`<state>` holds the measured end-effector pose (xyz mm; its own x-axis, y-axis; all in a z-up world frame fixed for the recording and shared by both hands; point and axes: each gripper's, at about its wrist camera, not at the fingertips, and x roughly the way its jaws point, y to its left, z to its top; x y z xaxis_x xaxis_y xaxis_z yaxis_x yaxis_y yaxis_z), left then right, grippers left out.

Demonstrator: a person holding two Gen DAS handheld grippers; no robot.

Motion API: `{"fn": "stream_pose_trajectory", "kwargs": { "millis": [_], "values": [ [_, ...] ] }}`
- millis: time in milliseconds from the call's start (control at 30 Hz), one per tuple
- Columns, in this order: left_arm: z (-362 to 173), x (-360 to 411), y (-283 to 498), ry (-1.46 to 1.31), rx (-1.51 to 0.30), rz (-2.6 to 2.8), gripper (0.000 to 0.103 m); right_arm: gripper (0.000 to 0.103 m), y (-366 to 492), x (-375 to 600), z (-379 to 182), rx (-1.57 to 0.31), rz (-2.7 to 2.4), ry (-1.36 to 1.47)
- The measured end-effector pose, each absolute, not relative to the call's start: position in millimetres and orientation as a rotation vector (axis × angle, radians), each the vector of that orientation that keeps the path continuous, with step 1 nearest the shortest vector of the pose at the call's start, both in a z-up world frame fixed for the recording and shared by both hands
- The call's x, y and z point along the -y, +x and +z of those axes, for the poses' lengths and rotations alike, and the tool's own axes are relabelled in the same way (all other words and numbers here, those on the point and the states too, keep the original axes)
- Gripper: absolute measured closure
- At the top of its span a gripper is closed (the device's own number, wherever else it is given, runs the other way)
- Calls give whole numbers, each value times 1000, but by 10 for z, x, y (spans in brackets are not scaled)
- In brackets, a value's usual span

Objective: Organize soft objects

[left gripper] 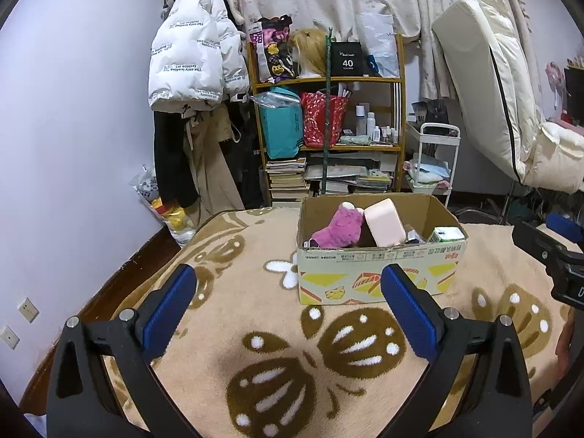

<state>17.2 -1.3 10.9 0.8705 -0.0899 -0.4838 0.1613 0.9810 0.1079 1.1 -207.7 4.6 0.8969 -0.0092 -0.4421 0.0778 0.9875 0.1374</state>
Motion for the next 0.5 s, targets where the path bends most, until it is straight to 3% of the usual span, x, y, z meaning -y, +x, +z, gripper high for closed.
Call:
{"fn": "stream_pose_trajectory", "kwargs": {
  "millis": [500],
  "values": [
    [95, 59, 137, 172, -495, -126, 3, 0, 8, 2080, 38, -456, -46, 153]
  ]
}}
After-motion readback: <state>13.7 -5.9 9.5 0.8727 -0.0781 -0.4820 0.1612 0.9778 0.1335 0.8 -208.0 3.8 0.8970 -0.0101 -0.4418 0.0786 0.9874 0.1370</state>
